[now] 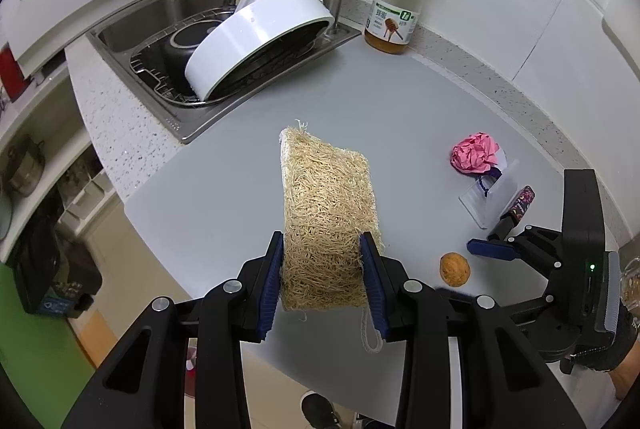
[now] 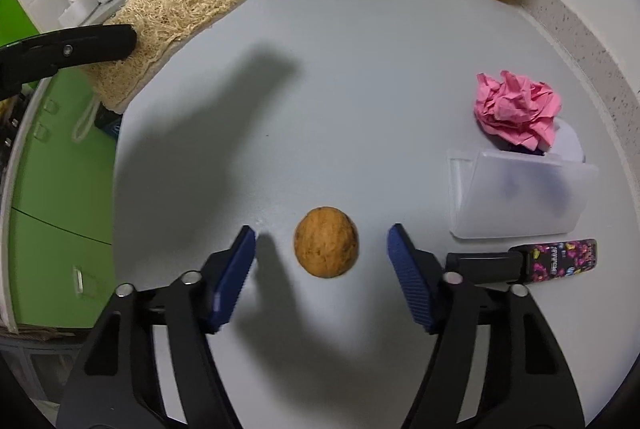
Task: Collect trash
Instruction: 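Grasp the brown ball with the right tool while the left tool holds the loofah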
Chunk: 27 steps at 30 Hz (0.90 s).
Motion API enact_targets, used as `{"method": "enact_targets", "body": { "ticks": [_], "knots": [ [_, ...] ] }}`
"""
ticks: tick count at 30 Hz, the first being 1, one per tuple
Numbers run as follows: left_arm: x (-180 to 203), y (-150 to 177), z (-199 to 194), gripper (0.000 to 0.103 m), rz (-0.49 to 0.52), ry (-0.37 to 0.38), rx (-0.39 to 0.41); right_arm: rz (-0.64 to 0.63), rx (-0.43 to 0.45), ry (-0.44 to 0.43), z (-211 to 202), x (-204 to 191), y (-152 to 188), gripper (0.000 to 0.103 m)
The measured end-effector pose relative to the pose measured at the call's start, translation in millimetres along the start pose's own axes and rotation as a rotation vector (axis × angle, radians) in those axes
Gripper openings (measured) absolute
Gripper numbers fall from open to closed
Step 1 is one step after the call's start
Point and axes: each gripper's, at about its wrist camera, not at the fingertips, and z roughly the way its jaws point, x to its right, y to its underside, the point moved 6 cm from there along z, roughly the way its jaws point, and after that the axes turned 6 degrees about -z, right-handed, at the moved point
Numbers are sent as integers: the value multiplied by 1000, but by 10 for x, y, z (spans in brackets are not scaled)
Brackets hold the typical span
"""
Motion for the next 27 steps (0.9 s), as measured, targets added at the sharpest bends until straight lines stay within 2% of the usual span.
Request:
{"method": "enact_targets", "body": {
  "ticks": [2, 3, 11, 19, 23, 27],
  "knots": [
    [10, 20, -1, 37, -2, 0, -1, 5, 1, 17, -22, 55, 10, 34],
    [23, 31, 0, 37, -2, 1, -1, 6, 1, 10, -34, 67, 18, 31],
    [101, 122, -86, 37, -12, 2, 4, 3, 23, -17, -140, 68, 45, 29],
    [194, 275, -350, 37, -45, -1, 38, -18, 82, -38, -563, 6, 49, 29],
    [180, 437, -562, 37, -78, -12, 61, -77, 135, -62, -873, -189, -9, 29],
    [3, 707, -851, 37, -137, -52, 84, -160, 184, -110, -1108, -565, -99, 29]
  ]
}}
